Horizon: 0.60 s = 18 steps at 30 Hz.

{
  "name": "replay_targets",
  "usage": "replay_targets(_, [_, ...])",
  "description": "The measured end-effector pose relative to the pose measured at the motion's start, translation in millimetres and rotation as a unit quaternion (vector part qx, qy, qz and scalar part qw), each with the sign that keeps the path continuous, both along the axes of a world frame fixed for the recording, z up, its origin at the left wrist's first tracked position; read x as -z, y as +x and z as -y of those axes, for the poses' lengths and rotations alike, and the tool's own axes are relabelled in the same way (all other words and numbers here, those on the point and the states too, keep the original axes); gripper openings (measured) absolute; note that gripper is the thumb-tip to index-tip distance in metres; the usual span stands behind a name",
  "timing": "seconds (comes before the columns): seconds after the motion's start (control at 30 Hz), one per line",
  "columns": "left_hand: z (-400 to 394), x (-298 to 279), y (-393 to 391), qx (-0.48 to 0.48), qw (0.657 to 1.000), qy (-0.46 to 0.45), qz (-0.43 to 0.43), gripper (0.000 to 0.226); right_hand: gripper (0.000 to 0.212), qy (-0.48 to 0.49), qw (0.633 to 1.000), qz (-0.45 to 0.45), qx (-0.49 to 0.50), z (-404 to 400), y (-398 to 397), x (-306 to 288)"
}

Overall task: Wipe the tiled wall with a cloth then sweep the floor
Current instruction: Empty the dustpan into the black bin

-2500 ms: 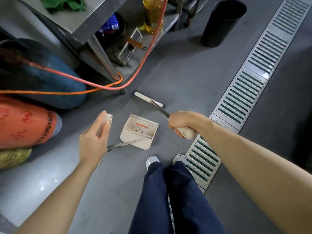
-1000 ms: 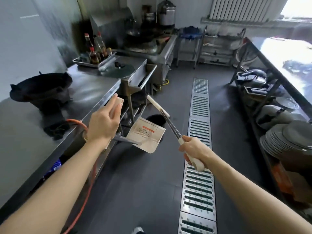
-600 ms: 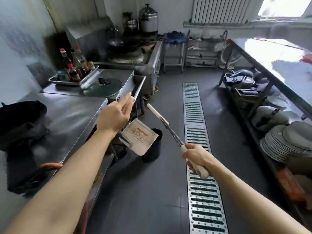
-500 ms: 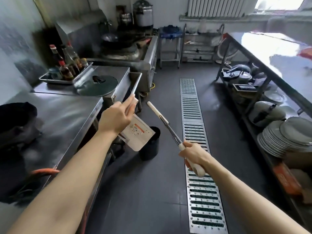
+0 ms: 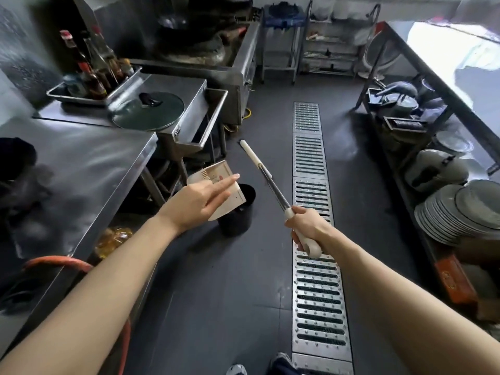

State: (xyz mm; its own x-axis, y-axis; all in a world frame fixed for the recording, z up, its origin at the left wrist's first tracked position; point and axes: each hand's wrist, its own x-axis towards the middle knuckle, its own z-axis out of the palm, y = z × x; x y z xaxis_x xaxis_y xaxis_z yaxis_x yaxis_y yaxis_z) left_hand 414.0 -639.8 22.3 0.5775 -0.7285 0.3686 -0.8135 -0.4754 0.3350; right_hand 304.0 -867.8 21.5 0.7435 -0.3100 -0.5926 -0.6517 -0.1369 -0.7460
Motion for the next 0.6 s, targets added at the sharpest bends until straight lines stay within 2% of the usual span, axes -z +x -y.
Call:
replay_targets(0.23, [7, -22, 36, -0.121, 0.986, -0.017, 0.109, 0.054, 0.035, 0.000, 1.000, 0.009, -0.008, 10, 0, -4])
replay_targets(0.43, [10, -31, 58, -0.083, 0.981, 0.005, 0.175, 0.044, 0.036, 0.007, 1.000, 0.024, 0.004, 12, 5, -7])
replay_targets(0.6, [14, -46, 79, -0.077, 0.980, 0.003, 0.182, 0.052, 0.034, 0.017, 1.000, 0.021, 0.006, 19, 11, -8])
